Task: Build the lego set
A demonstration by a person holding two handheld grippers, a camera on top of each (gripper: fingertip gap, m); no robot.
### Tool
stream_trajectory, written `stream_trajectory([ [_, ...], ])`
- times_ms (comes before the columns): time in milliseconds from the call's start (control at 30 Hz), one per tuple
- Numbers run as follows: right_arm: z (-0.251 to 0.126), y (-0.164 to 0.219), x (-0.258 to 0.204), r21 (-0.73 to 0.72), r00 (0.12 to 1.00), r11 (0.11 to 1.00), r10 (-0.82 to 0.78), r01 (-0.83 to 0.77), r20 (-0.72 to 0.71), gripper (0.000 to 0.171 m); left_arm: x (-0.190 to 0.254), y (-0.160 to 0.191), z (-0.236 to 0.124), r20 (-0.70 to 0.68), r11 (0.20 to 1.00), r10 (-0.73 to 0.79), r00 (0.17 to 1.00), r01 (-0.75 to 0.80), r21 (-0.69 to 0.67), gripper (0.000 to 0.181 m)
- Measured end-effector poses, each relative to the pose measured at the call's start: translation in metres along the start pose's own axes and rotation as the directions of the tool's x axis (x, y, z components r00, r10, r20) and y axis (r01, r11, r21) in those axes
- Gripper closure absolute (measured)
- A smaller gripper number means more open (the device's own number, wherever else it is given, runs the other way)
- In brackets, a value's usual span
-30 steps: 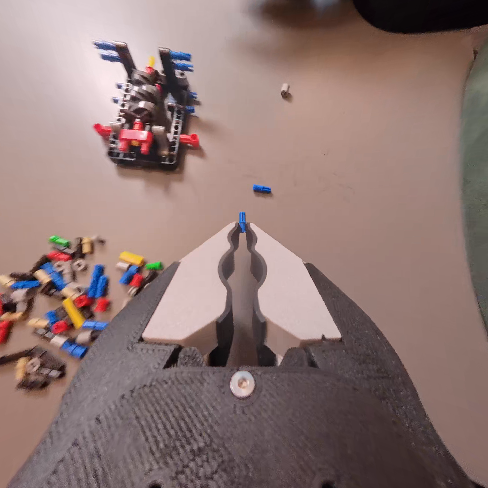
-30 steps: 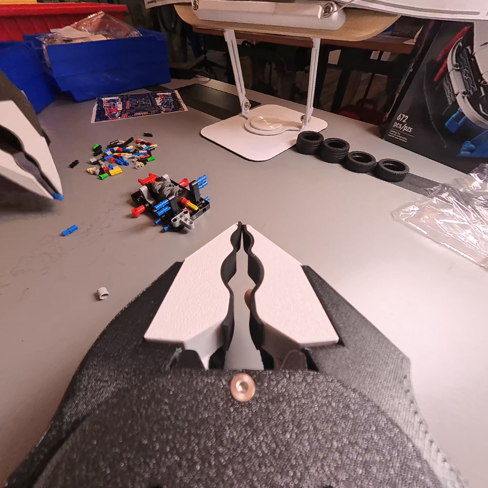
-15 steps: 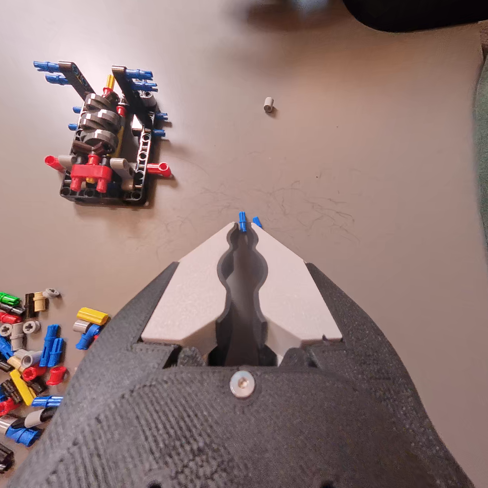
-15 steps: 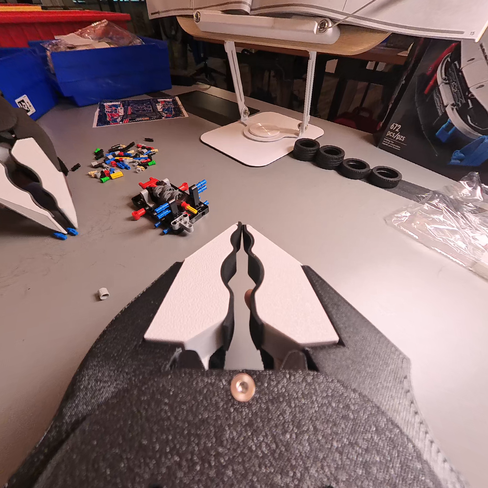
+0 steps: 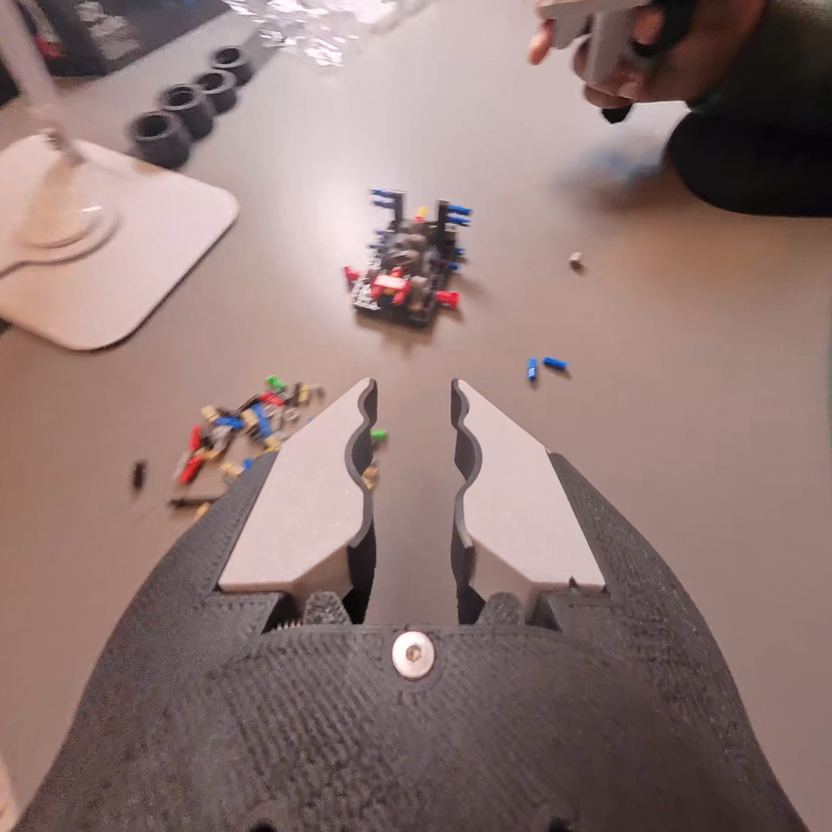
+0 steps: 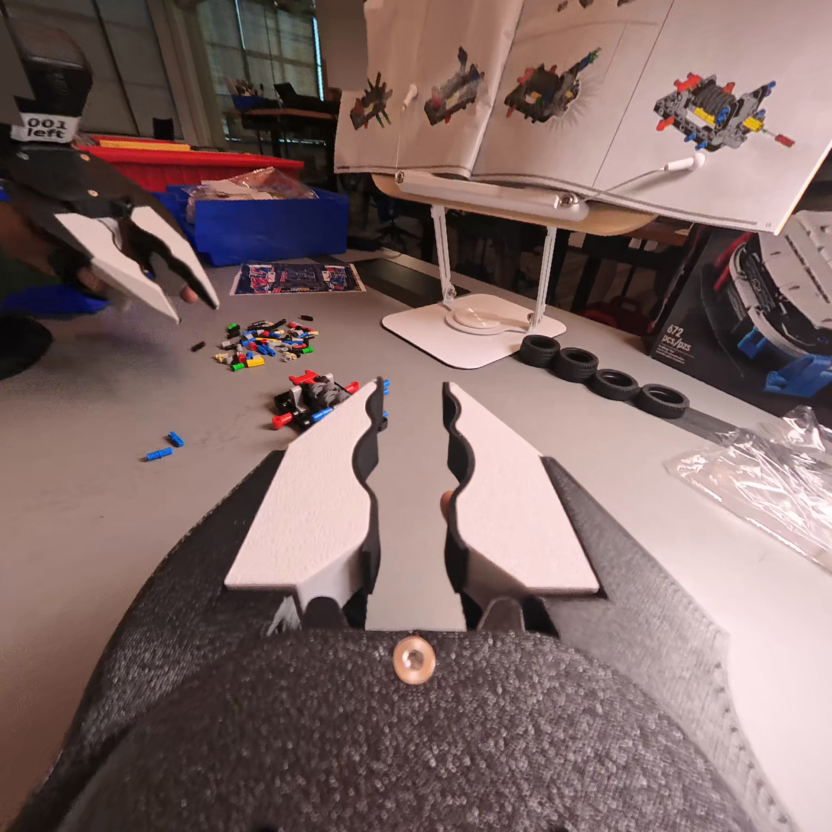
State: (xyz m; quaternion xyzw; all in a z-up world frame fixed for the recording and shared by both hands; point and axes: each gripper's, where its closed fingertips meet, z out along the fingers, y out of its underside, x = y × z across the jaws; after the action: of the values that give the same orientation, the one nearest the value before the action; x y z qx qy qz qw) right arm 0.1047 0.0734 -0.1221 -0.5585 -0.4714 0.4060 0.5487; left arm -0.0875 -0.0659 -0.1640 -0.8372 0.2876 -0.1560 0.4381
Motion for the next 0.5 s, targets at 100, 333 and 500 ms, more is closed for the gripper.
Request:
stream_trajectory([
  [100, 0.0, -0.004, -0.004, 0.027, 1.0, 1.0, -0.008, 0.007, 0.016, 0.135, -0.025, 0.012, -0.023, 0.1, 0.998, -0.048, 0.994, 0.051, -0.022, 0.147],
  [333, 0.002, -0.007, -0.008, 0.046, 0.999, 0.999, -0.026, 0.025, 0.028, 0.109, -0.045, 0.049, -0.042, 0.195, 0.984, -0.121, 0.973, 0.144, -0.109, 0.139],
  [500, 0.005, -0.003, -0.012, 0.024, 0.998, 0.998, -0.054, 0.053, 0.037, 0.098, -0.041, 0.067, -0.036, 0.168, 0.97, -0.155, 0.973, 0.182, -0.16, 0.135],
])
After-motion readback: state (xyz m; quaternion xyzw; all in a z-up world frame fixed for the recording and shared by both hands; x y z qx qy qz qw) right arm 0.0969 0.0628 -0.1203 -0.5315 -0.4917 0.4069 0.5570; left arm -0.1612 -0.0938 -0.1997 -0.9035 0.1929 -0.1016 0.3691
